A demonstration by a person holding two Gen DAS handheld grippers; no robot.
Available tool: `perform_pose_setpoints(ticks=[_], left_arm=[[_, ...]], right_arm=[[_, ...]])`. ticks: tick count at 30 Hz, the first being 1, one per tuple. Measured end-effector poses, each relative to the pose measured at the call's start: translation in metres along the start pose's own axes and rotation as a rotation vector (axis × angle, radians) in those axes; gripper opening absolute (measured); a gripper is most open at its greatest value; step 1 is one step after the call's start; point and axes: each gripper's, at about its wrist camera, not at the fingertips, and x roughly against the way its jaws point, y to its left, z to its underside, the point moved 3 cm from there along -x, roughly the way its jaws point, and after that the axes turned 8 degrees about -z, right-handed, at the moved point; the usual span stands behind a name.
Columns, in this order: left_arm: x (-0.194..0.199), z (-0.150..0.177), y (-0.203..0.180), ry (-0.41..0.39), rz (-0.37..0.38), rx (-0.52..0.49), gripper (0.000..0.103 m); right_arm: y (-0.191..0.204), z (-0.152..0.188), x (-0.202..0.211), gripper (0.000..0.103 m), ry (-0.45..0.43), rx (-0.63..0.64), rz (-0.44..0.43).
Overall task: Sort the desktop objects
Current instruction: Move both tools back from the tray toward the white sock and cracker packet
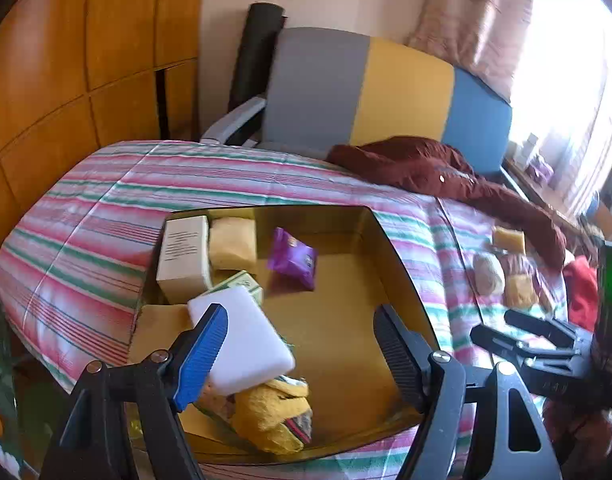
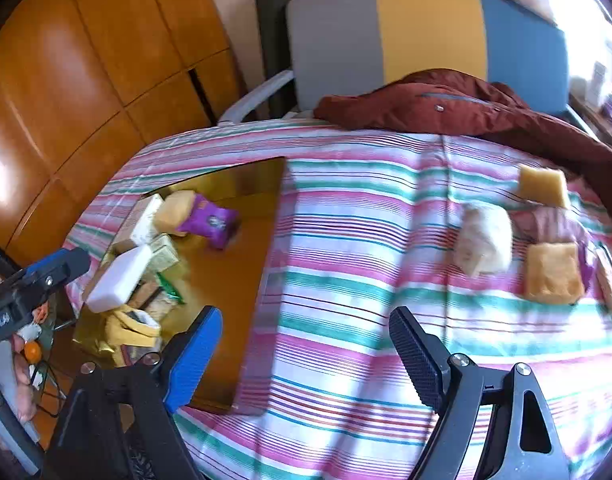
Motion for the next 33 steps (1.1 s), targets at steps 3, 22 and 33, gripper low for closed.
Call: perform_pose_setpoints(ticks=[3,22,33], left_arm=[[0.000,0.001,-0.013,0.004,0.010,-0.047,0.076],[-0.005,0.020,-0.096,0.104,0.244,-0.145,0.076],[-0.008,0.033,-0.159,0.160,0.337,-0.258,0.076]], right_arm=[[-0.015,0.003,0.008,0.087,-0.004,-0.021,0.035],[-0.160,0.029,0.072,0.090,-0.014,-0.299,0.319],[-0.222,0.040,0.105,0.090,-0.062,-0.489,0.342]])
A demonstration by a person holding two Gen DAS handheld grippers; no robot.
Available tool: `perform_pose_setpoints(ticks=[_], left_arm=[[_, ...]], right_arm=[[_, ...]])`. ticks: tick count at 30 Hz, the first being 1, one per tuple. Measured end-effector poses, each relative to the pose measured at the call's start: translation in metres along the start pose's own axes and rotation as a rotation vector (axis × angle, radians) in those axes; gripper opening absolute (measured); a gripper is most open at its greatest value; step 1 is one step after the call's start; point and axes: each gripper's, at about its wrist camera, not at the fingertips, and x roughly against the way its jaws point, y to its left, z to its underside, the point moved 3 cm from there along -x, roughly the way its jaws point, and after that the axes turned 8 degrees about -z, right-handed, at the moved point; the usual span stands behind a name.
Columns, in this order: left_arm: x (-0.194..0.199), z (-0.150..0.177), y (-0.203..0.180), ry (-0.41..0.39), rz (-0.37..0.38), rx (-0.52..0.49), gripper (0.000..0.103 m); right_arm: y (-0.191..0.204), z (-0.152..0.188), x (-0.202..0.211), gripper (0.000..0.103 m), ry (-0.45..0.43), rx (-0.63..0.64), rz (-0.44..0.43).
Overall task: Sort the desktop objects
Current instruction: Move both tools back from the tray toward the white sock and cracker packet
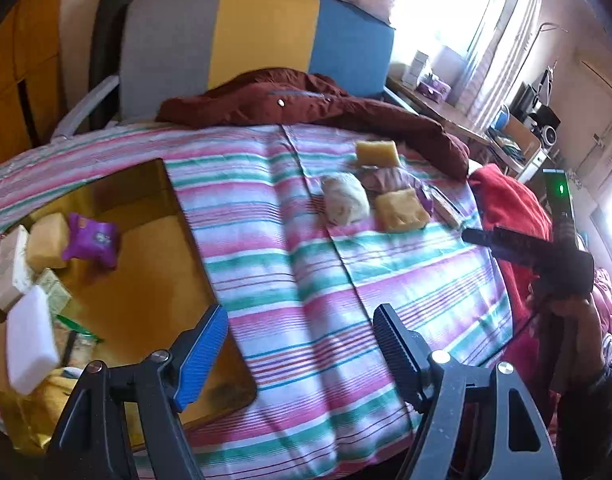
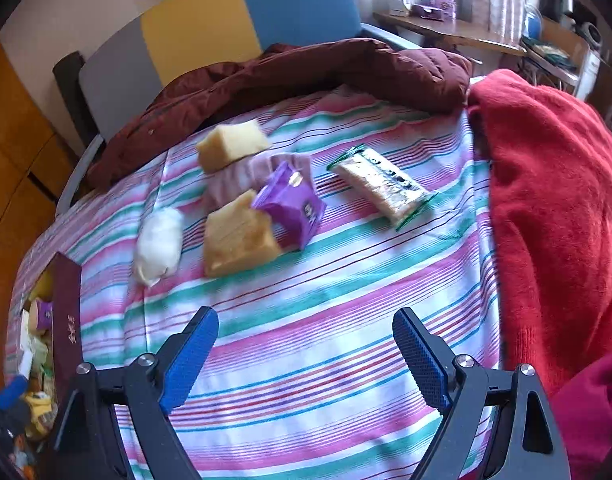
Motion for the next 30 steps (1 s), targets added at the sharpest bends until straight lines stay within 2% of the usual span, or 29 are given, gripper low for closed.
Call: perform_pose_setpoints(ticks=[7,13,17,21,22,25,28,30], left_arm=[[-0.011,0.001,-0.018,0.030,0.034,-0.039,0.075],[-0.020,0.000,-0.030,0.053,0.027,-0.069,0.075],[-0.024,-0.003,-0.035,0.056,0.024,-0.079,0.075],[-0.032,-0.009,-0.041,0.063,0.020,-0.078,0.075],[-0.035,-0.011,-0.042,0.065,0.018,-0.076,0.075],[-0.042,-0.016,-0.044,0.073,0.018,-0.068,0.075],[-0.048,-0.023,-0.045,0.077,0.012,-0.059,0.075],[-0.052,-0.027,-0.045,0.078,0.010,-0.051,0.075]], right_arm=[[-0.004,-0.022,-0.017,0.089,0.001,-0.072,-0.091],[-0.002,-0.058,-0.039,0.088,-0.040,-0.128,-0.163],[-0.007,-0.078,-0.059,0.088,-0.052,-0.125,-0.136],[-0.017,-0.084,-0.080,0.085,-0.015,-0.110,-0.063],[-0.022,-0.082,-0.082,0.082,0.006,-0.108,-0.013],[-0.036,-0.075,-0.071,0.082,0.003,-0.140,0.023],[-0.048,-0.076,-0.056,0.082,-0.041,-0.174,0.066],[-0.056,-0.077,-0.049,0.082,-0.067,-0.216,0.050]])
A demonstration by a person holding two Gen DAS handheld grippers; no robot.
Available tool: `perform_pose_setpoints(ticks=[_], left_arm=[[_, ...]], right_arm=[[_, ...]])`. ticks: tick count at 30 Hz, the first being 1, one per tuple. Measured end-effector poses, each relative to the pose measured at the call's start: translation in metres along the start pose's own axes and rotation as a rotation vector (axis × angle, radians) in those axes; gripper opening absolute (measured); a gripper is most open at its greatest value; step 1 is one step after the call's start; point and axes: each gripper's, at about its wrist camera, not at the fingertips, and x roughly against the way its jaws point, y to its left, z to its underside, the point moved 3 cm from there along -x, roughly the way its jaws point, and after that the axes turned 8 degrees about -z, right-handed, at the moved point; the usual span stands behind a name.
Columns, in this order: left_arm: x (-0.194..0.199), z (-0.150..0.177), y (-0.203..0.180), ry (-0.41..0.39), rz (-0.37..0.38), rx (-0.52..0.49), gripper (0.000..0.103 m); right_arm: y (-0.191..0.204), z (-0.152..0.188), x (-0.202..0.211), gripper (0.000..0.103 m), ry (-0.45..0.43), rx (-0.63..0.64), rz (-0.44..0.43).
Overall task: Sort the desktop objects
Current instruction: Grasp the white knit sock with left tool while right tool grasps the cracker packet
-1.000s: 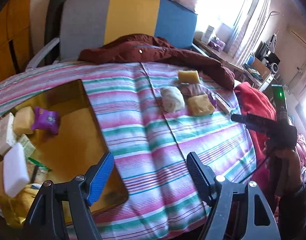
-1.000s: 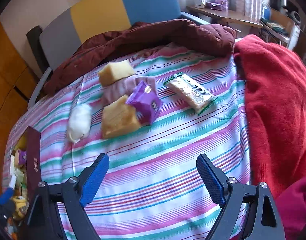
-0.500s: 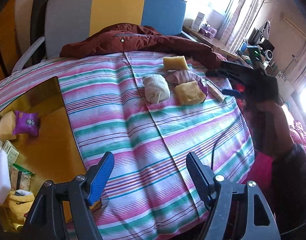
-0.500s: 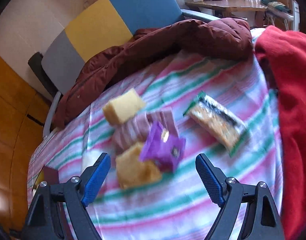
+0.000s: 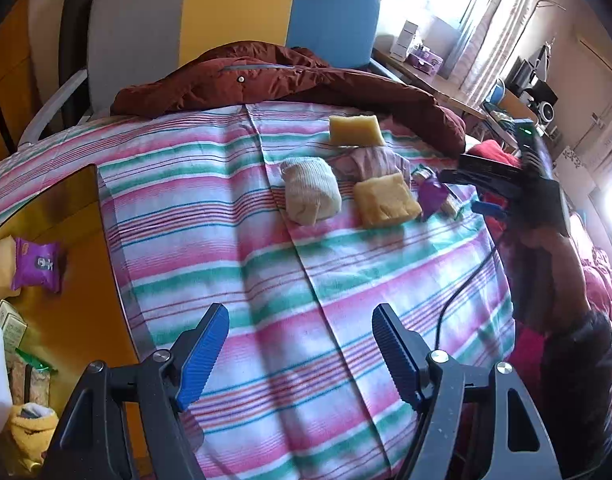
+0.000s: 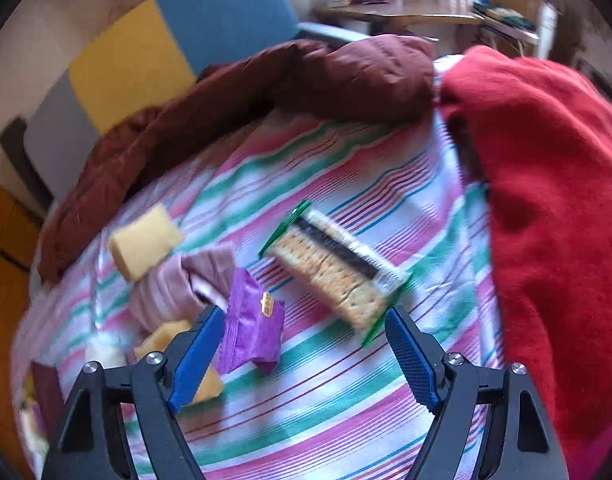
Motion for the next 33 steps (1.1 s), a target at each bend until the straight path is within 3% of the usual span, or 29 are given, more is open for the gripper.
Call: perform_pose_setpoints(ticks=[5,9,18,23,26,30,33], left_arm=[[-0.010,-0.007,0.001,0.018,-0.005,0.021,0.075],[-0.019,-0.009,-0.001,0.040,-0.005,0.027,0.075],[-0.028,-0.020,-0.010,0.038,-0.007,0.023,0.075],[-0.037,-0.032,-0.016,0.025,-0.022,0.006,0.075],[-0.045,-0.034,-0.019,0.034,-0.029,-0.002,0.075],[-0.053,-0.035,-0.021,0.051,-0.030,-0.017,0.075],[-0.055,-0.038,-0.021,0.045,-0.035,-0.034,0.075]], right_arm=[[-0.020,-0.007,0.005,0.081,-0.028,-0.049,0.080],[-0.032,-0.007,0.006,0.073,-0.030,-0.086,0.109],[-0.031,-0.008,-0.001,0.069,-0.011,-0.110,-0.043],[-0.025,-0.011,-0.006,0.069,-0.014,-0.101,-0.077],[-0.020,-0.018,-0.007,0.070,-0.048,-0.006,0.035],[-0.003,-0.018,-0.031,0.080,0.025,0.122,0.074],[0.005,-0.020,-0.037,0.082,0.012,0.266,0.208]])
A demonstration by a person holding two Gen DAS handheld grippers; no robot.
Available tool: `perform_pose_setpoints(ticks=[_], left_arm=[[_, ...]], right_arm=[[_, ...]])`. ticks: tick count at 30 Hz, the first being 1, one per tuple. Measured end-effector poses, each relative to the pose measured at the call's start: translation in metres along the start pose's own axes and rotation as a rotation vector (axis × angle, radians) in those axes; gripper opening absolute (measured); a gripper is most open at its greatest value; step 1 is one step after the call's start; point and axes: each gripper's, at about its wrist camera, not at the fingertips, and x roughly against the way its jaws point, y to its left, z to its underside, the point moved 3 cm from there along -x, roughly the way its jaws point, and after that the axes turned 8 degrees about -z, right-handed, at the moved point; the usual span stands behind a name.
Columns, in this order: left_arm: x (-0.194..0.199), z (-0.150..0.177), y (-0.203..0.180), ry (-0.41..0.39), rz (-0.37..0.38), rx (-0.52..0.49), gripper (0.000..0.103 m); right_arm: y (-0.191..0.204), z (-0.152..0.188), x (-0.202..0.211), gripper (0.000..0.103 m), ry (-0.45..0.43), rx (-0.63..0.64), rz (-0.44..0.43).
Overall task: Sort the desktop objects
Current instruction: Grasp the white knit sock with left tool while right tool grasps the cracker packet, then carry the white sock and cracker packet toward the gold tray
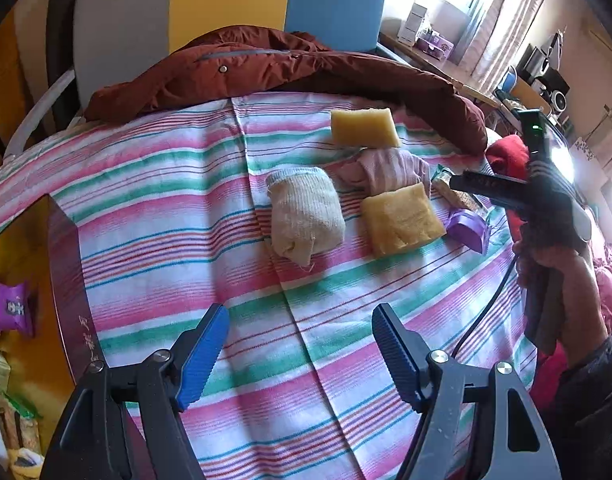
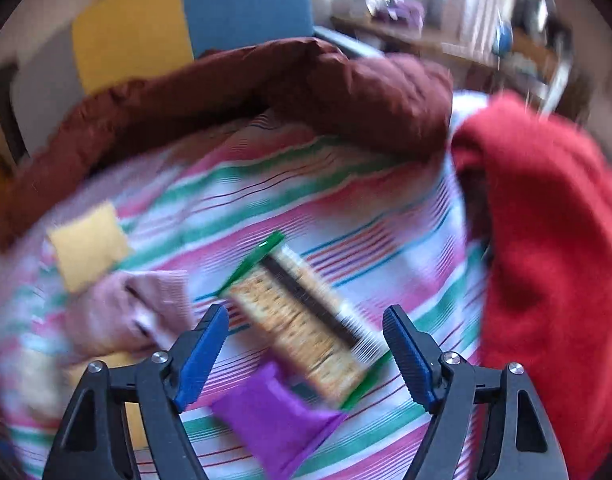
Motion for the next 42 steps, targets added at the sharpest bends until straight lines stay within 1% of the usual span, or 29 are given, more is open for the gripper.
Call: perform_pose_setpoints(ticks=[1,3,5,6,7,8,9,10,12,16,20,23,24,27,30,31,32,33,34,35,36,37,40,42], left_arm=[[-0.001,-0.002,0.000,-0.001,0.001,-0.004,0.075],[-0.002,-0.006,-0.001,-0.005,0.001,-0.015,0.075],[-0.004,-0.010,0.000,-0.010,0.011,-0.016,0.075],[-0.006,-0.013,0.000,-0.012,0.019,-0.015,0.075],[-0.008,-0.016,0.002,-0.012,0.024,-0.010,0.075],[-0.011,-0.019,0.003,-0.011,0.023,-0.002,0.075],[-0.013,-0.021,0.005,-0.008,0.022,0.008,0.074],[-0.015,-0.026,0.007,-0.006,0.020,0.020,0.073],[-0.019,-0.031,0.008,-0.013,0.004,0.018,0.070],[-0.028,-0.043,0.004,-0.017,-0.009,-0.004,0.070],[-0.034,-0.057,-0.005,-0.032,-0.014,-0.014,0.070],[-0.044,-0.066,-0.010,-0.030,-0.024,-0.018,0.070],[-0.047,-0.068,-0.011,-0.026,-0.033,-0.019,0.070],[-0.059,-0.071,-0.014,-0.002,-0.057,-0.028,0.070],[-0.070,-0.071,-0.018,0.003,-0.087,-0.052,0.070],[-0.075,-0.071,-0.018,0.011,-0.102,-0.060,0.070],[-0.079,-0.070,-0.019,0.023,-0.104,-0.063,0.070],[-0.082,-0.069,-0.019,0.029,-0.088,-0.061,0.067],[-0.083,-0.067,-0.021,0.028,-0.072,-0.061,0.060],[-0.083,-0.066,-0.023,0.025,-0.061,-0.062,0.055],[-0.080,-0.065,-0.024,0.022,-0.070,-0.065,0.053],[-0.076,-0.064,-0.026,0.012,-0.096,-0.074,0.052],[-0.057,-0.062,-0.026,-0.033,-0.095,-0.071,0.052],[-0.041,-0.061,-0.023,-0.057,-0.089,-0.046,0.052]], right_arm=[[0.000,-0.001,-0.003,0.085,0.006,0.026,0.018],[-0.002,0.000,-0.015,0.085,0.044,0.051,0.034],[-0.007,0.002,-0.024,0.083,0.090,0.050,0.029],[-0.008,0.004,-0.027,0.078,0.112,0.039,0.010],[-0.010,0.003,-0.026,0.067,0.115,0.023,-0.017],[-0.011,0.002,-0.023,0.061,0.117,0.012,-0.037],[-0.011,0.002,-0.021,0.051,0.116,0.011,-0.036],[-0.012,0.002,-0.020,0.047,0.118,0.012,-0.033],[-0.014,0.002,-0.018,0.046,0.123,0.006,-0.037],[-0.019,0.000,-0.012,0.046,0.101,-0.016,-0.030],[-0.030,-0.005,0.001,0.046,0.043,-0.052,0.000],[-0.040,-0.008,0.016,0.046,-0.023,-0.100,0.006],[-0.044,-0.010,0.022,0.046,-0.051,-0.121,-0.012],[-0.045,-0.016,0.032,0.046,-0.101,-0.164,-0.070],[-0.044,-0.019,0.036,0.046,-0.113,-0.189,-0.150],[-0.030,-0.027,0.026,0.046,-0.115,-0.183,-0.157],[-0.026,-0.028,0.027,0.046,-0.117,-0.173,-0.162],[-0.024,-0.028,0.028,0.046,-0.119,-0.160,-0.167],[-0.023,-0.026,0.027,0.046,-0.122,-0.152,-0.173],[-0.021,-0.027,0.027,0.046,-0.124,-0.145,-0.179],[-0.018,-0.027,0.027,0.046,-0.126,-0.138,-0.190],[-0.015,-0.024,0.031,0.046,-0.130,-0.134,-0.198],[-0.007,-0.022,0.038,0.046,-0.148,-0.111,-0.256],[-0.001,-0.022,0.040,0.046,-0.152,-0.088,-0.305]])
